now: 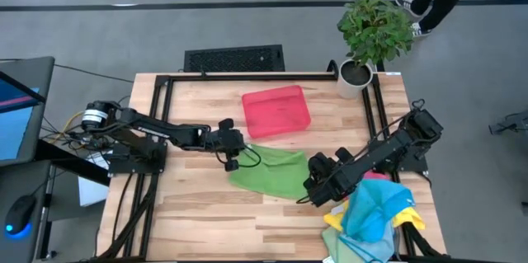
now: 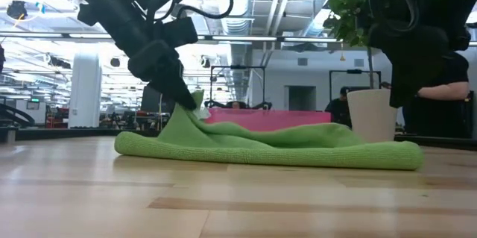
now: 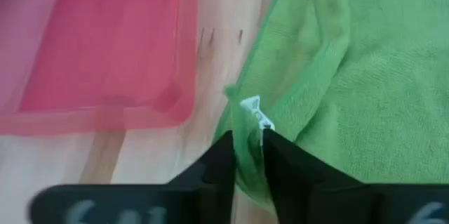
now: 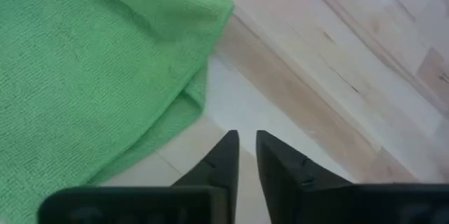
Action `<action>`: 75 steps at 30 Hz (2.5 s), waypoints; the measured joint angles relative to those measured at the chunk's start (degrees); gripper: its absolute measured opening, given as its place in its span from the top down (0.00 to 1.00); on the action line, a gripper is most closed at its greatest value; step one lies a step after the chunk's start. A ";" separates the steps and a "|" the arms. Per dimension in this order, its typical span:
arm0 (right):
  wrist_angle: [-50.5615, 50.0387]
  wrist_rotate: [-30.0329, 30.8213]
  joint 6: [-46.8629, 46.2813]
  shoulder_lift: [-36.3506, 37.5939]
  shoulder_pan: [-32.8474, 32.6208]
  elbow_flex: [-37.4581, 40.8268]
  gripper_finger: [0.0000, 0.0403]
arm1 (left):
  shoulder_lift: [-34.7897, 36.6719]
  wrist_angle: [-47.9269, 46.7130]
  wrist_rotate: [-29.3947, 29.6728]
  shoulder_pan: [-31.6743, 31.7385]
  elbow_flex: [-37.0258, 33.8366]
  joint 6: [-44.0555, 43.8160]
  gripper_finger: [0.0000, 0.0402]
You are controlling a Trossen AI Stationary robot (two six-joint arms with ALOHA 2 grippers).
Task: Fold microfiber towels
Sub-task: Fold the green microfiber cloth
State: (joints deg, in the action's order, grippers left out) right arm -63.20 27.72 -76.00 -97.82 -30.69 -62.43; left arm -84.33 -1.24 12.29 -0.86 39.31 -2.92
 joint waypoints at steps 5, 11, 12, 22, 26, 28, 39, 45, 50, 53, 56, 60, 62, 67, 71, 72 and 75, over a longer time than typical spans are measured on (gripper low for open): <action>-0.72 1.40 0.66 0.00 0.14 0.00 0.73 | -0.01 0.48 -0.15 -0.02 0.46 1.50 0.63; 0.56 3.27 2.78 0.00 0.14 0.00 0.67 | 0.00 0.29 -1.04 -0.02 2.33 2.76 0.45; 1.47 3.30 3.58 0.00 0.35 0.00 0.66 | 0.00 -0.06 -1.26 0.00 2.72 2.75 0.42; 17.01 -0.53 31.45 4.39 9.32 -0.07 0.50 | 3.28 -14.42 -5.61 0.00 10.92 4.05 0.33; 17.05 -4.41 35.90 6.70 13.90 3.32 0.48 | 6.84 -16.18 -9.34 -0.55 11.89 2.74 0.33; 21.36 -8.36 37.40 7.96 15.97 6.84 0.49 | 7.82 -15.27 -11.24 -1.51 11.43 1.97 0.33; 34.94 -14.81 38.11 12.71 21.28 18.37 0.49 | 4.05 -5.86 -11.50 -4.90 3.67 -1.83 0.33; 40.47 -17.05 38.77 10.28 22.85 20.00 0.49 | 1.49 -1.36 -10.84 -4.87 1.64 -3.93 0.33; 42.68 -17.16 40.56 9.63 23.45 19.98 0.59 | 0.89 -0.94 -11.14 -5.14 1.65 -5.03 0.33; 42.59 -17.30 40.56 8.83 23.49 20.13 0.70 | 0.79 -1.16 -10.94 -5.59 1.66 -5.13 0.33; 42.51 -17.28 40.23 8.52 23.47 20.20 0.84 | 0.79 -0.76 -10.67 -5.92 1.66 -5.29 0.33; 42.54 -17.06 40.47 9.07 23.28 19.55 0.97 | 0.79 -0.66 -10.63 -6.08 1.68 -6.19 0.33; 42.23 -16.84 40.26 10.06 23.23 19.00 0.95 | 0.80 -0.64 -10.56 -6.16 1.68 -6.92 0.33; 39.16 -15.47 37.86 12.79 21.37 17.76 0.95 | 0.81 -0.70 -10.99 -6.97 1.68 -7.56 0.33; 34.10 -15.14 31.51 15.26 19.49 17.79 0.98 | 0.81 -0.60 -10.96 -7.55 1.73 -7.69 0.33; 33.39 -14.90 29.78 15.28 18.89 17.77 0.97 | 0.81 -0.51 -10.94 -7.70 1.73 -7.69 0.33; 31.86 -13.75 26.82 14.61 16.39 17.81 0.93 | 0.81 -0.43 -10.93 -8.00 1.73 -7.69 0.33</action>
State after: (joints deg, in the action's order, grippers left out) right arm -31.33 13.97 -49.19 -83.22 -14.30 -44.63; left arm -83.53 -1.67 1.37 -8.86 41.04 -10.61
